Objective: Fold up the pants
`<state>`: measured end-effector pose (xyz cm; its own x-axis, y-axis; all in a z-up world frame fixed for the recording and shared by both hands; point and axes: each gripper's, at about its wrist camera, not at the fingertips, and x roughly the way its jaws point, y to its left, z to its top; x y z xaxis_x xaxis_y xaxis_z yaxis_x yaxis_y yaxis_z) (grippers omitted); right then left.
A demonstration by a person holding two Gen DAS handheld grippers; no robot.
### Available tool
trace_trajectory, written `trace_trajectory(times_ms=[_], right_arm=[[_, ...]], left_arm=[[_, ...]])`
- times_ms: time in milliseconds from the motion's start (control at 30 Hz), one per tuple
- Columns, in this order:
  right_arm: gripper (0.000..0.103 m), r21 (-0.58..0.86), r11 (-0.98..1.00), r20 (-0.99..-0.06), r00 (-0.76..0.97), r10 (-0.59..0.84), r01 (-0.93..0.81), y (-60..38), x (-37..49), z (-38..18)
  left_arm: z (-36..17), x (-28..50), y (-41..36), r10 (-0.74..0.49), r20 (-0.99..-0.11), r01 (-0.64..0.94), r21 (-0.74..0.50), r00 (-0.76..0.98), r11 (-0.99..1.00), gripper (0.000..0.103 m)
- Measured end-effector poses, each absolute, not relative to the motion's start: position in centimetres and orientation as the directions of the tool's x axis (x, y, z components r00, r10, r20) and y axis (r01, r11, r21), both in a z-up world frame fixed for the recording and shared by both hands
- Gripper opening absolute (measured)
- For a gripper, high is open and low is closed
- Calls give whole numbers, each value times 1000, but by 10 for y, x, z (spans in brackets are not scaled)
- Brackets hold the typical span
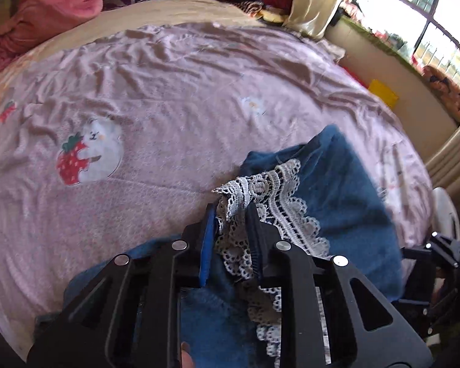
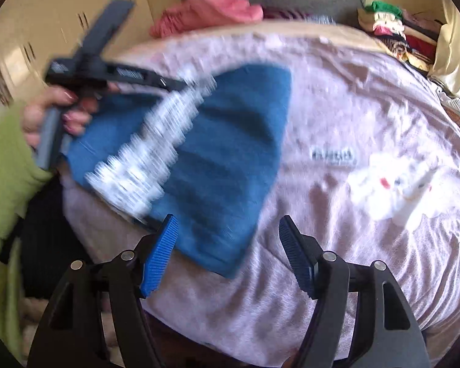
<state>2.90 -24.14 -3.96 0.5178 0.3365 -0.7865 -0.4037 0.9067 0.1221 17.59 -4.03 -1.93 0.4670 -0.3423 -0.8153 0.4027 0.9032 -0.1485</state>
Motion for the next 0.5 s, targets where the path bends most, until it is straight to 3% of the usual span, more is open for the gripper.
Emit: trace_trajectory(times_ms=[167, 233, 300, 433, 500], right_arm=[[67, 105, 921, -811, 504, 297, -375, -238, 29, -56], [67, 102, 918, -812, 500, 299, -383, -237, 26, -54], [67, 136, 912, -797, 504, 332, -387, -241, 21, -47], [71, 166, 910, -743, 559, 369, -380, -259, 16, -21], [74, 168, 914, -719, 589, 369, -369, -267, 24, -8]], left_arm=[[-25, 179, -35, -351, -800, 360, -183, 486, 915, 29], [-21, 180, -31, -353, -787, 332, -201, 506, 922, 40], [-12, 174, -26, -370, -771, 319, -227, 518, 920, 43], [13, 147, -20, -362, -739, 316, -210, 568, 925, 61], [22, 126, -19, -363, -730, 316, -210, 579, 925, 65]])
